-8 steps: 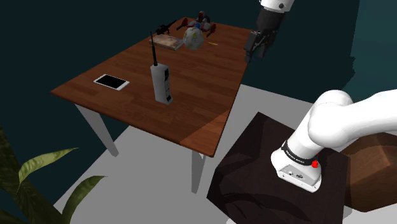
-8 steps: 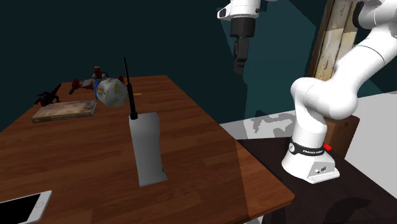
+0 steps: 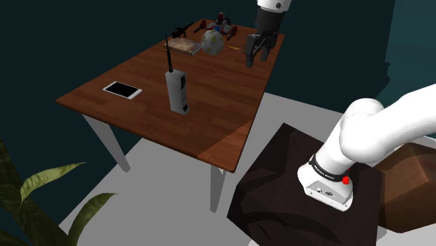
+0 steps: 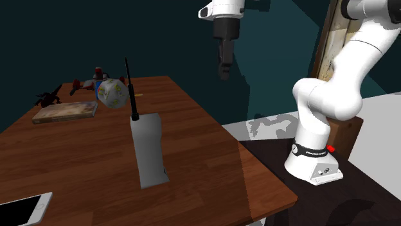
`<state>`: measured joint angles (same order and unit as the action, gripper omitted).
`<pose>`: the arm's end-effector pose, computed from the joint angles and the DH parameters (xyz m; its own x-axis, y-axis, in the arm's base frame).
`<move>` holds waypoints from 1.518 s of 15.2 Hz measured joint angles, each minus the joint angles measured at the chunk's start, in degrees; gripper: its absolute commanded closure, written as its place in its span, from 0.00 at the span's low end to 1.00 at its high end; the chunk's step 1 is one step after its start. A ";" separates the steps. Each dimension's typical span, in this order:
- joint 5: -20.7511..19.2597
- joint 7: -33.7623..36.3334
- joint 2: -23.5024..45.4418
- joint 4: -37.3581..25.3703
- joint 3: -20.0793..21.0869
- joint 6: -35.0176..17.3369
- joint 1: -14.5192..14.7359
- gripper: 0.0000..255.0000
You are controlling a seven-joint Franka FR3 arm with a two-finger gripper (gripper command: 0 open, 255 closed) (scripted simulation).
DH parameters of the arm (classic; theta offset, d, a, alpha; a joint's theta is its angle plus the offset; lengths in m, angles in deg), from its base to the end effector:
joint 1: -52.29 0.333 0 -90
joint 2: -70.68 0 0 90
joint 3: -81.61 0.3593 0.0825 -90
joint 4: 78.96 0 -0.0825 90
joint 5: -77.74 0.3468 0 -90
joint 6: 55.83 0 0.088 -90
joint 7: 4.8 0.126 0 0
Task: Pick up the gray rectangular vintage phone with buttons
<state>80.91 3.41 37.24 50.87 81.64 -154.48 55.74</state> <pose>0.3166 0.0255 0.5994 0.9954 -0.0906 0.0310 -0.0887 -0.9943 -0.0597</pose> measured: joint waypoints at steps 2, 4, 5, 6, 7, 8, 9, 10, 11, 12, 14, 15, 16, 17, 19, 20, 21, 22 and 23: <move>0.19 -0.07 4.14 -3.28 1.08 -0.82 0.92 0.00; 0.27 -0.16 8.24 -6.49 2.16 -1.70 1.78 0.00; 0.27 -0.14 10.13 -7.96 2.72 -2.11 2.20 0.00; 0.21 -0.20 11.97 -9.32 3.25 -2.58 2.59 0.00; 0.14 -0.13 13.93 -11.27 3.83 -2.55 3.00 0.00; -0.07 -0.21 16.66 -13.99 4.30 -2.58 3.31 0.00; -0.23 -0.43 18.13 -15.54 4.67 -2.43 3.61 0.00; -0.43 -0.43 20.25 -17.35 5.19 -2.75 3.97 0.00; -0.70 -0.56 22.33 -19.40 5.62 -2.69 4.28 0.00; -0.97 -0.46 24.10 -20.97 6.18 -2.85 4.69 0.00; -1.67 -0.25 28.51 -25.22 7.28 -2.90 5.53 0.00; -2.03 -0.40 30.28 -27.18 7.66 -2.65 5.86 0.00; -2.43 -0.02 32.07 -28.94 8.31 -2.62 6.45 0.00; -2.87 0.14 33.99 -31.22 8.85 -2.20 6.96 0.00; -3.91 -0.04 38.40 -36.29 9.53 -1.35 7.71 0.00; -4.16 0.17 39.35 -37.14 9.80 -1.40 8.04 0.00; -4.30 0.29 39.95 -37.31 9.94 -1.82 8.23 0.00; -4.38 0.32 40.29 -37.10 9.98 -2.34 8.29 0.00; -4.40 0.31 40.30 -36.50 9.99 -2.95 8.31 0.00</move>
<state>76.51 3.72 77.54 14.37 91.63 -157.43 64.05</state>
